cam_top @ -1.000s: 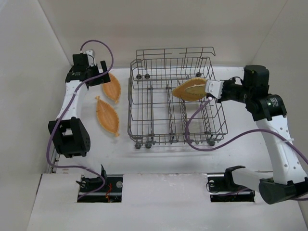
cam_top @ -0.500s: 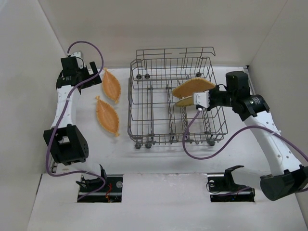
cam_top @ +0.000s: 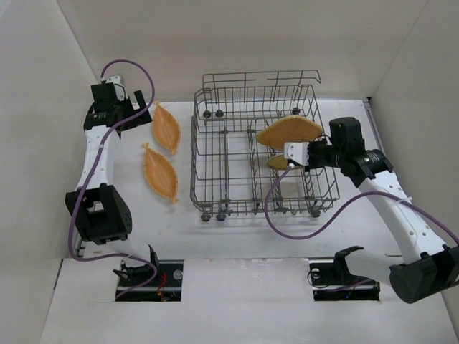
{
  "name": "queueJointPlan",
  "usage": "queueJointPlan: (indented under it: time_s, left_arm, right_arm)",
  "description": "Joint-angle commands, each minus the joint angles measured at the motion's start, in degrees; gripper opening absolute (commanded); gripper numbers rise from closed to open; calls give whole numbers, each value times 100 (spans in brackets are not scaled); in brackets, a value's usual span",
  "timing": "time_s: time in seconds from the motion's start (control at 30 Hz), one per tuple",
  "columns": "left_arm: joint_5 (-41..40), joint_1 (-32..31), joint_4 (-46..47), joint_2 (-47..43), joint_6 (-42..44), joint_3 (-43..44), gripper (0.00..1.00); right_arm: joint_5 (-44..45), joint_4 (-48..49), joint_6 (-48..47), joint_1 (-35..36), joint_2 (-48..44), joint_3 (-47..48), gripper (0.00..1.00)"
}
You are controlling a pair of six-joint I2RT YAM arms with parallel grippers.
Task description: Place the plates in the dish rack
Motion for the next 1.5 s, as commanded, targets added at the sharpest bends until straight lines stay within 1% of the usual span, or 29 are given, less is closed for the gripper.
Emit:
queueJointPlan:
  time_s: [0.0, 0.17, 0.3, 0.33, 0.37, 0.4, 0.47, 0.5, 0.57, 0.6, 0.67, 0.73, 0.83, 0.93, 1.03, 1.1, 1.3, 1.37, 1.47]
  left_arm:
    - [74, -9, 137, 61, -61, 385, 100]
    - [74, -27, 102, 210, -44, 561, 100]
    - [74, -35, 102, 254, -35, 527, 100]
    - [74, -44, 111, 254, -35, 492, 100]
    - [74, -44, 120, 246, -35, 456, 100]
    - [74, -44, 137, 237, -35, 404, 100]
    - [74, -44, 155, 211, -35, 325, 100]
    - [74, -44, 164, 202, -35, 281, 100]
    - [74, -44, 172, 184, -35, 219, 100]
    - [74, -44, 181, 184, -35, 184, 100]
    - [74, -9, 216, 175, -44, 96, 100]
    - [74, 17, 286, 140, -70, -44, 100]
    - [57, 131, 365, 88, -149, -351, 100]
    - [109, 298, 445, 79, -456, -686, 100]
    - [433, 474, 550, 184, -685, -949, 100]
    - [662, 544, 638, 341, -764, -959, 96]
    - [1295, 738, 787, 1158, -1028, -362, 95]
    - [1523, 747, 858, 1474, -1098, -29, 93]
    - [1814, 721, 806, 2063, -1125, 647, 93]
  right_arm:
    - [166, 596, 264, 50, -293, -140, 0]
    - [280, 684, 510, 76, -346, -395, 0]
    - [324, 912, 800, 138, -311, -650, 3]
    - [341, 1000, 923, 190, -285, -746, 7]
    - [376, 1053, 993, 217, -284, -782, 12]
    - [368, 1106, 1073, 243, -284, -826, 20]
    - [350, 1150, 1170, 278, -346, -879, 28]
    - [324, 1159, 1213, 287, -381, -879, 41]
    - [263, 1150, 1223, 270, -503, -853, 77]
    - [228, 1159, 1223, 278, -582, -818, 87]
    - [288, 1168, 1223, 287, -680, -677, 94]
    - [394, 1194, 1301, 296, -741, -432, 97]
    - [639, 1334, 1661, 358, -707, 139, 99]
    - [946, 1466, 1943, 358, -505, 710, 99]
    - [1342, 1589, 2197, 340, -268, 1106, 99]
    - [1501, 1625, 2365, 358, -179, 1248, 99]
    - [2125, 1625, 2980, 489, -126, 1354, 98]
    - [2336, 1590, 3129, 603, -109, 1371, 99]
    - [2529, 1555, 3174, 691, -47, 1406, 99]
